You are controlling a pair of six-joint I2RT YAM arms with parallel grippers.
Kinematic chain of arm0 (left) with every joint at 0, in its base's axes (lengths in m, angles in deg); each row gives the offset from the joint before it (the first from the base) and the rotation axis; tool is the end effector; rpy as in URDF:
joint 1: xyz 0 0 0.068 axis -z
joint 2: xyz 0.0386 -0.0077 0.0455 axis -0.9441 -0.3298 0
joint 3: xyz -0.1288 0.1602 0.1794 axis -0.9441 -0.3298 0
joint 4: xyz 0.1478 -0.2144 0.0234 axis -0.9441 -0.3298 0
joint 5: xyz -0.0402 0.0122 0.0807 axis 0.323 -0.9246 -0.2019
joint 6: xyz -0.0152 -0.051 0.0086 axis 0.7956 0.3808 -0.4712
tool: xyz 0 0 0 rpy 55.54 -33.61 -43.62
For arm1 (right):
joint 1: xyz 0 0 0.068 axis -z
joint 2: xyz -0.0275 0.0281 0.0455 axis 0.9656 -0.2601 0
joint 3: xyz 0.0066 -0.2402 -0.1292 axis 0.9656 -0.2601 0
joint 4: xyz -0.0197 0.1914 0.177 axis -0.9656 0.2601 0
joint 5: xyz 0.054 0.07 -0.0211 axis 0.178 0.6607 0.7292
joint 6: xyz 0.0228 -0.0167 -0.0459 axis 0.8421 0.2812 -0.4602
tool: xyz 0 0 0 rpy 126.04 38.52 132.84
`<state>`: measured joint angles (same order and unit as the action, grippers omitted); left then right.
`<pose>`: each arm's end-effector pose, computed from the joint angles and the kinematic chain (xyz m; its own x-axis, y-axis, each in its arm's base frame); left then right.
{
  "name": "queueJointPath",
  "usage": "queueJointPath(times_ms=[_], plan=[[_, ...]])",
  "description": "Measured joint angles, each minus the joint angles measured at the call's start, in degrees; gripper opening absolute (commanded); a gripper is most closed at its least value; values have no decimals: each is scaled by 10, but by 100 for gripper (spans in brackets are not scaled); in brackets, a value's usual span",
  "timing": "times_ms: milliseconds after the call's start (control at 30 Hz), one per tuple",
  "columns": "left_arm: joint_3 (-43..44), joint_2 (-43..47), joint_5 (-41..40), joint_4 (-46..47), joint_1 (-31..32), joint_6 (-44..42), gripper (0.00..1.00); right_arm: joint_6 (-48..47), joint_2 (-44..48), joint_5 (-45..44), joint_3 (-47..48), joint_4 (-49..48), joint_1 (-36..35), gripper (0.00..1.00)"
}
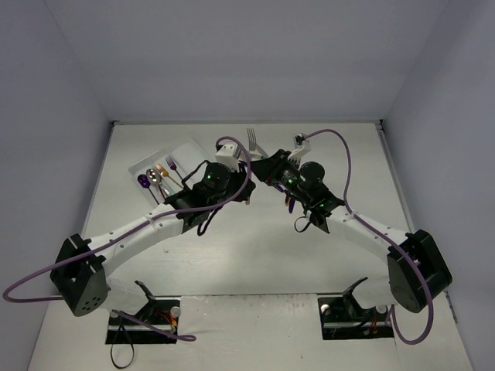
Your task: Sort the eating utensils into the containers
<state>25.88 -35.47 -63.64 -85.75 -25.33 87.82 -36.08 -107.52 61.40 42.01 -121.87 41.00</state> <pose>0.2276 -0.2287 0.3213 -0.5655 -0.2571 -0.7836 0.4352 0.7141 -0.5483 0.2504 0.1784 0.3066 -0.3749 0.5634 -0.7362 -0.6579 0.3978 0.6395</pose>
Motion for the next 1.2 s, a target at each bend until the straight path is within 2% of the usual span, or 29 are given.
queueJointPath(times_ms=[167,367,500,700,867,1200], plan=[[-17,13,-35,-5,-2,9,0,-11,0,-3,0,9,-2,56],[-30,37,-103,-58,-6,30,0,-54,0,-31,2,75,1,68],[-31,52,-147,-120,-36,59,0,-94,8,-75,6,149,17,69],[-18,41,-167,-215,-142,107,0,-129,57,-131,6,237,96,69],[56,-35,-165,-280,-206,138,0,-141,100,-147,-7,258,137,70],[155,-194,-120,-301,-305,174,0,-157,127,-143,-38,292,151,70]])
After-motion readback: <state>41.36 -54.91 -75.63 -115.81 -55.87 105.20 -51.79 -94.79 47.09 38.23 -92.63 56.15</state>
